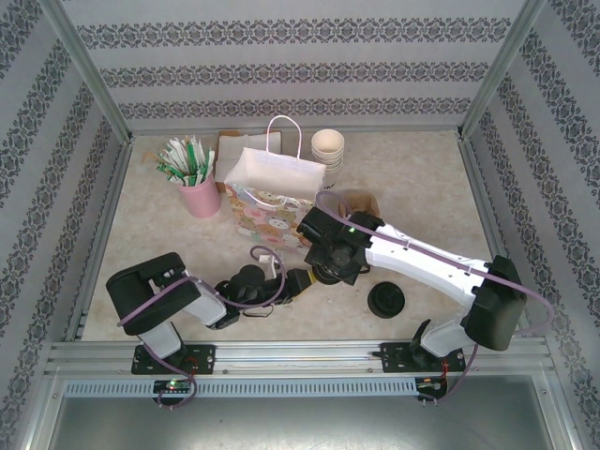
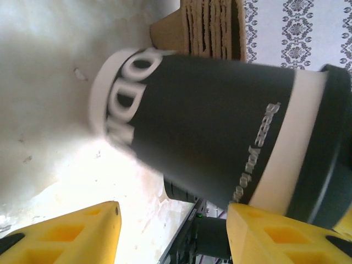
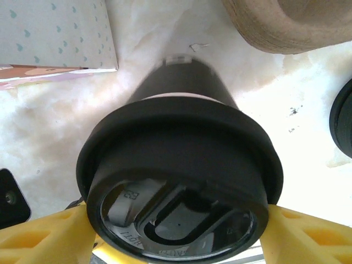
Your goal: Pack the takeout coffee
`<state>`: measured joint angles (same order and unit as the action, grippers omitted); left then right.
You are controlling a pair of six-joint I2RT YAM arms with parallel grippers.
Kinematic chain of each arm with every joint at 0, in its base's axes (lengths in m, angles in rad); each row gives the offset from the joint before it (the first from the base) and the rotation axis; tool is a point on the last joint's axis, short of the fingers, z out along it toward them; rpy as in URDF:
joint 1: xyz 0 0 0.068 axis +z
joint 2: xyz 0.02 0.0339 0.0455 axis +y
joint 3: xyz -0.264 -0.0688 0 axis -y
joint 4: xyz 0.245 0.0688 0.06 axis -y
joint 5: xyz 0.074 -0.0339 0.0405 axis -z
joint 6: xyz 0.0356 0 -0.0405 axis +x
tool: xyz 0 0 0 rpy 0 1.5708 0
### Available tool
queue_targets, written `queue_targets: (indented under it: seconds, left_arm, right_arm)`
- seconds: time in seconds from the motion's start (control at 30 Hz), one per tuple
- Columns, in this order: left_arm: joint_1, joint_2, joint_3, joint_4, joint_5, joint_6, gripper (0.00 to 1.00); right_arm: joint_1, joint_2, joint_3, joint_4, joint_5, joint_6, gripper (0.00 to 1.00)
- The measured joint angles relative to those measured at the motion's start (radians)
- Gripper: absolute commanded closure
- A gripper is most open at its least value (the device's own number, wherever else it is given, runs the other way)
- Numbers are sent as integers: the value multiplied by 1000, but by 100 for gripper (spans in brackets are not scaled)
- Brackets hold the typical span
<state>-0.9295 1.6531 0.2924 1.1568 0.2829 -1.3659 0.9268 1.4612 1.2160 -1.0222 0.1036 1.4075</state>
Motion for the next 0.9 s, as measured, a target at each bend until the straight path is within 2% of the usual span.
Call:
queue_targets:
  seconds: [0.47, 0.9]
  left_arm:
    - [0, -322, 62, -379, -28, 119, 41]
    - [0, -370, 62, -517, -59, 163, 41]
  right_arm:
    - [-48, -32, -2, 25, -9, -34, 26]
    - [-38, 9, 11, 3, -15, -92, 27]
